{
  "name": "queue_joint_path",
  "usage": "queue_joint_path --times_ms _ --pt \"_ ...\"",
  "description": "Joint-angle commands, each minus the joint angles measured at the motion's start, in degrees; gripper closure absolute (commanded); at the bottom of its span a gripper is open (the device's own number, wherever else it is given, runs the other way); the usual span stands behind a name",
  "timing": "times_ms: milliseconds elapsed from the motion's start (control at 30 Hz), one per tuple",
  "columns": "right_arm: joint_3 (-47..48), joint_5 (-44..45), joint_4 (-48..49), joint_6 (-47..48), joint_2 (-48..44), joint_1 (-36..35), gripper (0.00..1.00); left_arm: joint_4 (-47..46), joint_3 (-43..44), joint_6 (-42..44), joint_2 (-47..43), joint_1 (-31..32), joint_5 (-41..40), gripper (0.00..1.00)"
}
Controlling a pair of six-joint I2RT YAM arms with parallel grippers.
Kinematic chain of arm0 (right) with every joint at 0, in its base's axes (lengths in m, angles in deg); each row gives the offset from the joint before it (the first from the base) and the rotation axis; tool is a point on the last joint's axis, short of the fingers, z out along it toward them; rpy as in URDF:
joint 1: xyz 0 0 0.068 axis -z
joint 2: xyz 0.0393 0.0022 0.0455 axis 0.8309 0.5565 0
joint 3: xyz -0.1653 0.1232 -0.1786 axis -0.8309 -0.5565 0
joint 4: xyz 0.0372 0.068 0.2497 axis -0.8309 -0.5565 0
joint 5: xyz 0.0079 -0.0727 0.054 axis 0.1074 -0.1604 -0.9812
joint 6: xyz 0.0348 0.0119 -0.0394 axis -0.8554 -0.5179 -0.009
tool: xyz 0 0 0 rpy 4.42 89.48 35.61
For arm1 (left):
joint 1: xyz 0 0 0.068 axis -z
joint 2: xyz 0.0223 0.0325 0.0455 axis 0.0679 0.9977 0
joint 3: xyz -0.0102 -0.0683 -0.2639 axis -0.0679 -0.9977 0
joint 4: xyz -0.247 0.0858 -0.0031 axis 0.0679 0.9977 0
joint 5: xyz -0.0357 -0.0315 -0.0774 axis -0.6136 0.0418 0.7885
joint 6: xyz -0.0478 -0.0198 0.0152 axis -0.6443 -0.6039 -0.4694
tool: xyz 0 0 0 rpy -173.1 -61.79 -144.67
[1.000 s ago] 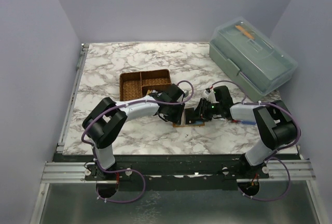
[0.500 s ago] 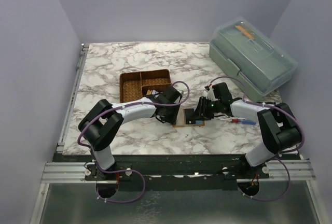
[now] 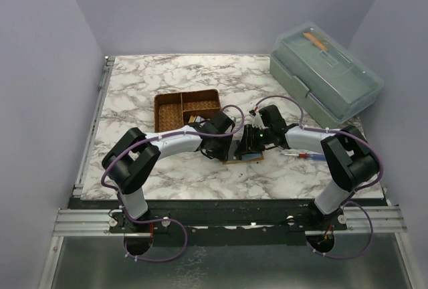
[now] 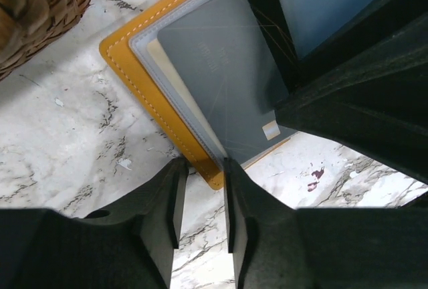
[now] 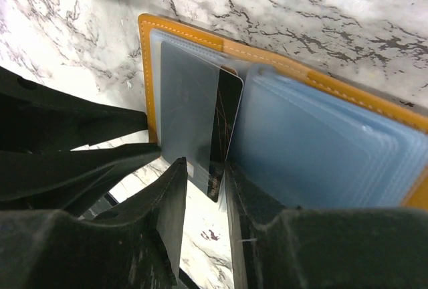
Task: Put the credit cards into the card holder
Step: Insert the credit card into the card holder.
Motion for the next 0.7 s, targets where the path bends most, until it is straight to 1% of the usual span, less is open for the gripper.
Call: queue_joint_path --times_ms 0,100,167,233,333,467,533,667 --pt "-0.47 4.42 -0.78 -0.71 -0.50 -0.71 0.65 -1.09 -1.43 -1.50 -2.70 -0.38 -0.76 0.62" --pt "-1.44 5.99 -2.36 -0.79 -1.63 -0.63 0.63 -1.00 -2.87 -3.38 -4.60 -1.57 0.03 0.61" --pt "-2.06 7.24 -2.95 -0.67 -2.47 -0.62 0.61 -1.00 -3.73 -4.20 -5.43 -2.62 -0.45 0.63" --pt "-2.23 7.75 -3.13 -0.64 -2.91 -0.41 0.59 -0.95 -4.06 -4.39 -5.31 -3.49 -1.15 0.67" --pt "-1.17 8.76 -3.74 0.32 -2.07 -0.36 0.58 -0.91 -2.98 -3.96 -3.07 -3.78 -1.48 0.75" --pt "0.44 7.97 -3.30 3.57 -0.80 -0.77 0.63 -1.00 -1.01 -3.71 0.42 -3.62 -1.60 0.82" --pt "1.02 7.35 -2.22 4.40 -0.98 -2.49 0.66 -1.13 -0.13 -3.42 1.56 -3.21 -2.14 0.83" --pt "2.49 5.04 0.33 4.57 0.39 -5.25 0.67 -1.27 1.49 -2.96 3.00 -2.41 -2.67 0.83"
